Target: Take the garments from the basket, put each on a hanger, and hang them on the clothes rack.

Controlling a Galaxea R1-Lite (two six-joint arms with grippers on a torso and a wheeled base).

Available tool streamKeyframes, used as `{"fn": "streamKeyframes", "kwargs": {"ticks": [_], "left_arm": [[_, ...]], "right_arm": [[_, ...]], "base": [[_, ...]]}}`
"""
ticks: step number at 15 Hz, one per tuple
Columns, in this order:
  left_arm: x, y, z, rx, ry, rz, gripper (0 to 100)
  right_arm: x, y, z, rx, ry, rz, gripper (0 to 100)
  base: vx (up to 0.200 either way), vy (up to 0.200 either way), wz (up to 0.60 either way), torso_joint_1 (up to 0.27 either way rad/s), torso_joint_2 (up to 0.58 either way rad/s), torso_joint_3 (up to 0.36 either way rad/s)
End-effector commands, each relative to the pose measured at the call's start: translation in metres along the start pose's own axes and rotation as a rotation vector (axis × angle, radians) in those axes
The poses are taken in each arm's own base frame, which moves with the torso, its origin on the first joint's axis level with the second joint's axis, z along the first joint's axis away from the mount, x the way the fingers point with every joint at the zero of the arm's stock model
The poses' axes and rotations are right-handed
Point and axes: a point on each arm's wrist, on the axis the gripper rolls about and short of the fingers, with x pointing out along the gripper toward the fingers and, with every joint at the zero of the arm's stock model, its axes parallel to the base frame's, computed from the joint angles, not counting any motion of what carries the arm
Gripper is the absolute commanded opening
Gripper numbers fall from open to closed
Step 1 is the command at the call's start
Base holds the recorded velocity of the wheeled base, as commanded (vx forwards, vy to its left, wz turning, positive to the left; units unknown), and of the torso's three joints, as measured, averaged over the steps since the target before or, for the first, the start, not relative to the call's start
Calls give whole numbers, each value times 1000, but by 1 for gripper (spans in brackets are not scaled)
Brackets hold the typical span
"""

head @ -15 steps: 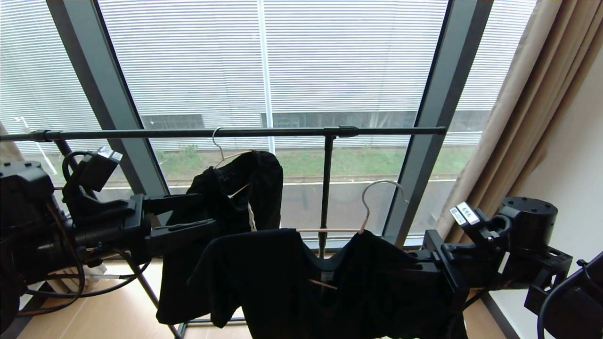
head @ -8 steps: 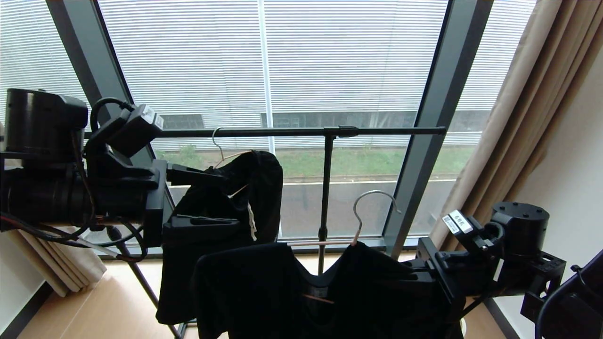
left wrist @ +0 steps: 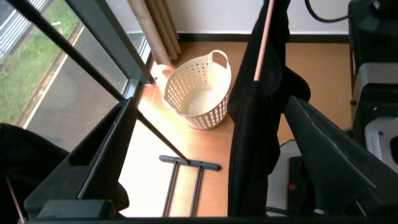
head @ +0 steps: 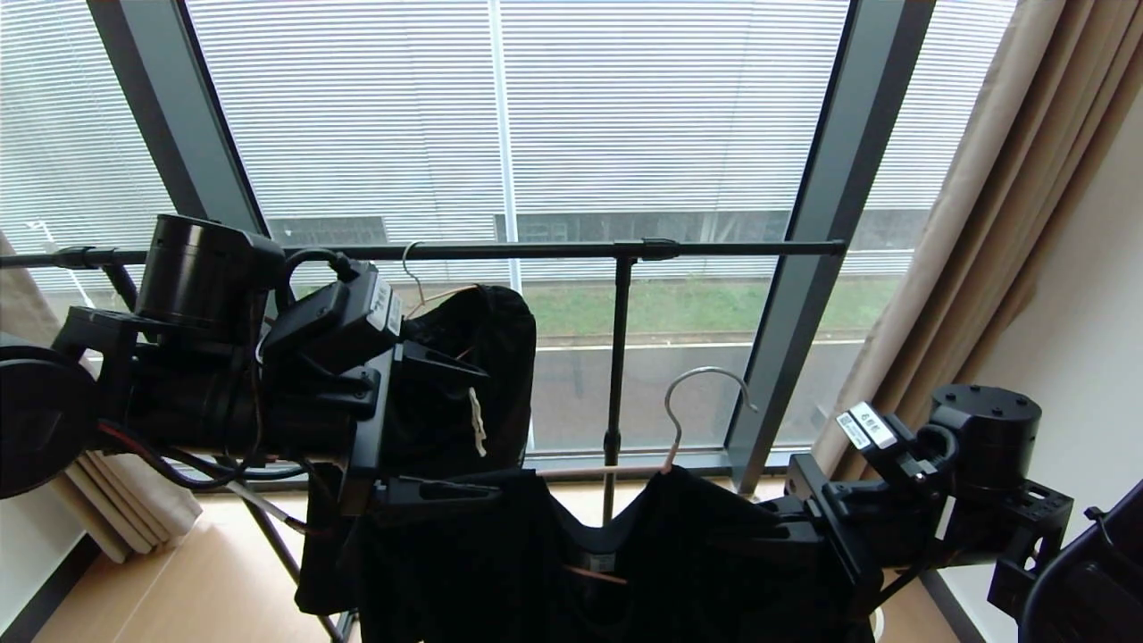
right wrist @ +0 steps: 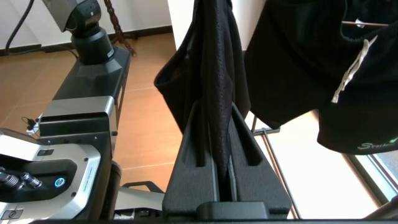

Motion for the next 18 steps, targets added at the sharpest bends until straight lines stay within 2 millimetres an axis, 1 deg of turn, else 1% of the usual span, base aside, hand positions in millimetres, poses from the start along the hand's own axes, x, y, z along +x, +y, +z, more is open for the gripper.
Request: {"fn": "streamKeyframes", "kwargs": {"ticks": [1, 6, 8, 12, 13, 15, 18], "left_arm": [[9, 0, -6, -16, 12, -30, 100], [37, -6, -18, -52, 40, -122, 100], [42, -6, -20, -58, 45, -136, 100], [44, -3, -21, -64, 46, -136, 100], [43, -4, -20, -64, 44, -134, 0], [42, -5, -19, -60, 42, -132, 0], [35, -8, -13, -44, 30, -121, 0]], "right_arm": [[0, 1, 1, -4, -1, 1, 0], [-1, 3, 5, -18, -7, 1, 0], [-2, 5, 6, -23, -9, 0, 0], [-3, 8, 7, -46, -11, 3, 0], [-3, 8, 7, -46, -10, 1, 0], [-3, 8, 8, -49, -12, 1, 0], [-3, 8, 8, -49, -12, 0, 0]], "base": [[0, 0, 0, 0, 0, 0], [0, 0, 0, 0, 0, 0], [0, 0, 0, 0, 0, 0], [0, 0, 0, 0, 0, 0], [0, 0, 0, 0, 0, 0], [0, 0, 0, 0, 0, 0], [0, 0, 0, 0, 0, 0]]}}
